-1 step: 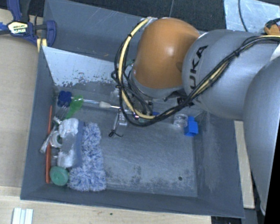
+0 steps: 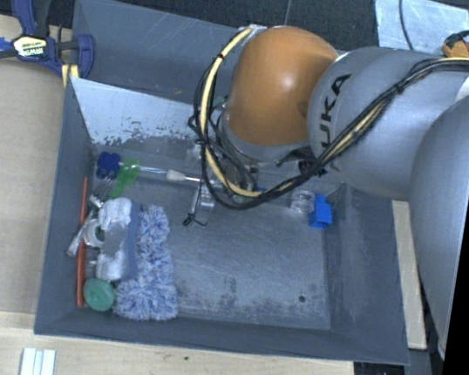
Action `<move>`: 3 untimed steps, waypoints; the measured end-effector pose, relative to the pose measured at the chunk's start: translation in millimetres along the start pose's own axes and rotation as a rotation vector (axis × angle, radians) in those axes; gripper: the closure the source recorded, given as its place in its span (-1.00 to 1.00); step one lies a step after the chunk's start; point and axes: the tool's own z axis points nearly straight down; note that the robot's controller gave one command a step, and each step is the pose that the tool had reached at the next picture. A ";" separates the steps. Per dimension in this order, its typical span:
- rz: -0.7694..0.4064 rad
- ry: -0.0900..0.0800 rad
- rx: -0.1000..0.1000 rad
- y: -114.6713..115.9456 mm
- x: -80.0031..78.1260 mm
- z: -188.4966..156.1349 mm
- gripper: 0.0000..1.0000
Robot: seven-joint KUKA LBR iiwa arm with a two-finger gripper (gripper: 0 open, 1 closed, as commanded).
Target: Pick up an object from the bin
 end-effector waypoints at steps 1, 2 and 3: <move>-0.324 0.000 -0.001 66.7 -18.3 103.1 -1.00; -0.272 -0.004 -0.001 83.6 -15.0 12.3 -1.00; -0.824 0.008 -0.001 112.2 -1.0 73.5 -1.00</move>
Offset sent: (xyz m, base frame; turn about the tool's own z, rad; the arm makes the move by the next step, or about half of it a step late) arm 0.0140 0.0839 -0.0130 -0.2731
